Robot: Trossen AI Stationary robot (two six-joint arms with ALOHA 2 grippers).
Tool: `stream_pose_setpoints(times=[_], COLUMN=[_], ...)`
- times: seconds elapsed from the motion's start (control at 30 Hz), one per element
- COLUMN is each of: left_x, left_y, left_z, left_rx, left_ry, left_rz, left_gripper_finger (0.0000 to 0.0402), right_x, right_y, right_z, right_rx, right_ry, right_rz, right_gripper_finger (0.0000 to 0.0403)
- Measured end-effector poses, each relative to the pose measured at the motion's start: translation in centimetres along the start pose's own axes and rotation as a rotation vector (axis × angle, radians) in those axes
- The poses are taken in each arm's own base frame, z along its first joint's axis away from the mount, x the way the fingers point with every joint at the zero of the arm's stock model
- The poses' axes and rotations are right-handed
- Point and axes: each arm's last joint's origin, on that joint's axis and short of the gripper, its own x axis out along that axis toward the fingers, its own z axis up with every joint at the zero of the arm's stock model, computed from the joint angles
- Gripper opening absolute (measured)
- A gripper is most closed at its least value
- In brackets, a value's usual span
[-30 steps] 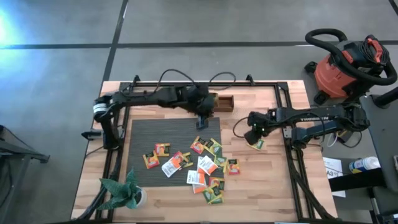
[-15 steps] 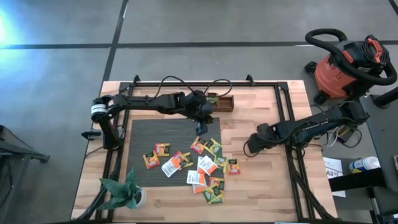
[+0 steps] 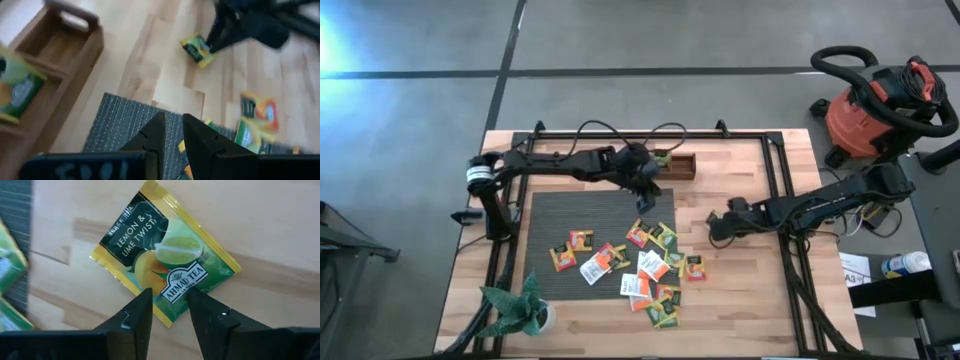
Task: Pick & Place Tea
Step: Put the yellow tea bag into the middle section of the wooden organizer
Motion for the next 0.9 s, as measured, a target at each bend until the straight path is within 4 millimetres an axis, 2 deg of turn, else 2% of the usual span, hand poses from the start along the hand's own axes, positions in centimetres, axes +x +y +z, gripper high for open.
stream_pose_setpoints(times=[0.1,0.2,0.3,0.5,0.63,0.9], left_x=[1.1,3.0,5.1,9.9,12.6,16.1], left_y=[1.1,1.9,2.3,2.3,2.1,1.5], left_z=[-0.6,-1.3,-1.7,-1.5,-0.6,0.2], left_rx=[-0.165,-0.308,-0.390,-0.474,-0.502,-0.506], left_ry=[-0.038,-0.075,-0.085,-0.022,0.003,0.083], left_rz=[-0.089,-0.198,-0.231,-0.302,-0.330,-0.323], left_gripper_finger=[0.0062,0.0062,0.0062,0.0062,0.0062,0.0062], right_x=[0.4,0.8,0.9,0.8,0.8,0.8], right_y=[0.0,-0.1,-0.1,0.2,0.2,0.3], right_z=[0.3,0.5,0.5,0.6,0.7,0.7], right_rx=[0.018,0.037,0.038,-0.008,-0.006,-0.035], right_ry=[-0.016,-0.028,-0.034,-0.041,-0.049,-0.056], right_rz=[0.049,0.089,0.108,0.119,0.120,0.127], right_gripper_finger=[0.0127,0.0127,0.0127,0.0127,0.0127,0.0127])
